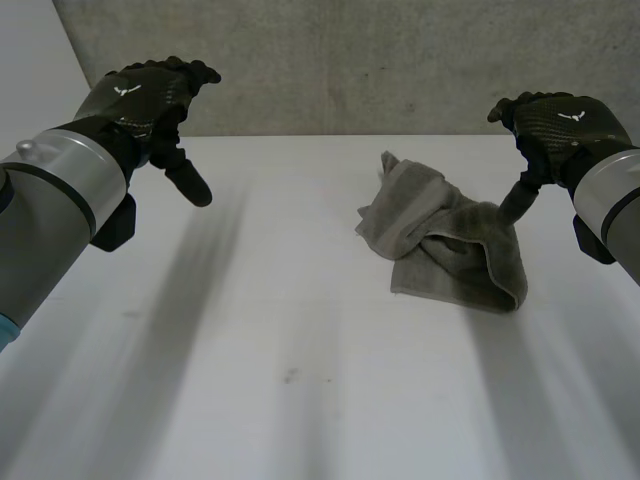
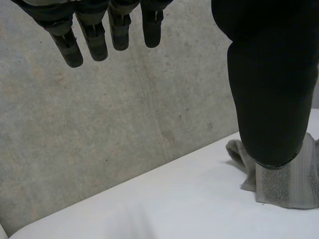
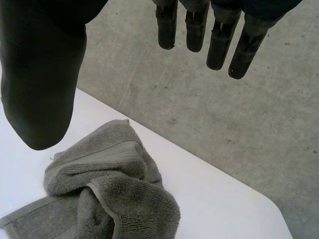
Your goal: Fold the towel.
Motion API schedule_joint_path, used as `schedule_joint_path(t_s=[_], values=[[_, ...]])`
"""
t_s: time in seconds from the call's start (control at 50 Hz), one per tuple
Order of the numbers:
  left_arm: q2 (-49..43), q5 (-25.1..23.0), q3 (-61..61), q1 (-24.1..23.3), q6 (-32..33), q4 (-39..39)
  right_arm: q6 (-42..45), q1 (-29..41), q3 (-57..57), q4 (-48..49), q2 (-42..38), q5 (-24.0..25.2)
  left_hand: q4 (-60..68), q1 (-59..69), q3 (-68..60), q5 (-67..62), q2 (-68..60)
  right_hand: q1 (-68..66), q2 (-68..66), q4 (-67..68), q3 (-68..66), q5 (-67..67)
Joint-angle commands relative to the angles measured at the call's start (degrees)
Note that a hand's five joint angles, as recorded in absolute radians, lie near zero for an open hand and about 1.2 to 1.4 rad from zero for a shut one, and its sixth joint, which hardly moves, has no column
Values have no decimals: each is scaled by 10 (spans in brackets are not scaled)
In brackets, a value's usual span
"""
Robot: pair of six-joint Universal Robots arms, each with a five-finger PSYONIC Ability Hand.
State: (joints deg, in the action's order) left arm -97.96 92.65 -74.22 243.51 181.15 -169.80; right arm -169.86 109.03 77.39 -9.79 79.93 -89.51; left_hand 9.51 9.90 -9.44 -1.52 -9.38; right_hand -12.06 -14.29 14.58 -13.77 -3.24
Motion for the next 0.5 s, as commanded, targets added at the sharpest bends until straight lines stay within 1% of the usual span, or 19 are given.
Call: schedule_joint_path(t_s=[0.02, 0.08, 0.12, 0.14, 0.18, 0.2, 0.22, 0.24, 0.26, 0.28, 0.32, 0.34, 0.36, 0.38, 0.4, 0.42, 0.46, 0.48, 0.5], values=[[-5, 0, -7, -1, 1, -9, -7, -8, 0, 26, -27, -4, 5, 1, -6, 15, -7, 21, 43, -46, 38, 32], [-8, 0, -11, -2, 1, -18, -9, -8, -1, 32, -44, -5, 7, 3, -8, 13, -8, 21, 43, -46, 38, 32], [-13, -1, -13, -4, 1, -26, -18, -8, -10, 42, -90, -9, 5, 2, -6, 15, -7, 21, 43, -46, 38, 32], [-19, -2, -15, -8, 1, -35, -18, -8, -10, 42, -90, -9, 5, 1, -6, 15, -7, 21, 43, -46, 38, 32], [-28, -3, -18, -14, 1, -46, -45, -9, -28, 44, -142, -14, 7, 3, -8, 13, -8, 21, 43, -46, 38, 32], [-42, -5, -21, -21, 1, -59, -45, -9, -29, 44, -143, -14, 7, 3, -8, 13, -8, 21, 43, -46, 38, 32], [-43, -5, -21, -21, 1, -59, -58, -10, -42, 43, -165, -15, 7, 3, -8, 13, -8, 21, 43, -46, 38, 32], [-62, -13, -21, -29, 1, -74, -58, -10, -42, 43, -166, -15, 7, 3, -8, 13, -8, 21, 43, -46, 38, 32], [-62, -13, -21, -30, 1, -74, -67, -10, -57, 45, -188, -15, 7, 3, -8, 13, -8, 21, 43, -46, 38, 32], [-82, -23, -19, -39, 1, -88, -75, -11, -71, 46, -211, -15, 7, 3, -8, 13, -8, 21, 43, -46, 38, 32], [-120, -47, -14, -51, 1, -111, -78, -13, -86, 47, -231, -15, 9, 5, -9, 11, -10, 21, 43, -46, 38, 32], [-120, -47, -14, -52, 1, -111, -80, -14, -111, 48, -258, -20, 9, 5, -9, 11, -10, 21, 43, -46, 38, 32], [-136, -58, -12, -54, 1, -121, -80, -14, -111, 48, -259, -20, 9, 5, -9, 11, -10, 21, 43, -46, 38, 32], [-137, -58, -12, -54, 1, -121, -81, -14, -132, 47, -282, -26, 9, 5, -9, 11, -10, 21, 43, -46, 38, 32], [-156, -69, -8, -57, -1, -136, -81, -14, -153, 45, -307, -32, 9, 5, -9, 11, -10, 21, 43, -46, 38, 32], [-156, -70, -8, -57, -1, -136, -81, -14, -153, 45, -307, -32, 9, 5, -9, 11, -10, 21, 43, -46, 38, 32], [-190, -86, -1, -60, -3, -159, -78, -14, -191, 44, -350, -46, 9, 5, -9, 11, -10, 21, 43, -46, 38, 32], [-190, -86, -1, -60, -3, -159, -78, -14, -191, 44, -350, -46, 9, 5, -9, 11, -10, 21, 43, -46, 38, 32], [-203, -91, -1, -64, -3, -165, -74, -14, -209, 45, -371, -55, 7, 3, -8, 13, -8, -23, -1, -2, -6, -11]])
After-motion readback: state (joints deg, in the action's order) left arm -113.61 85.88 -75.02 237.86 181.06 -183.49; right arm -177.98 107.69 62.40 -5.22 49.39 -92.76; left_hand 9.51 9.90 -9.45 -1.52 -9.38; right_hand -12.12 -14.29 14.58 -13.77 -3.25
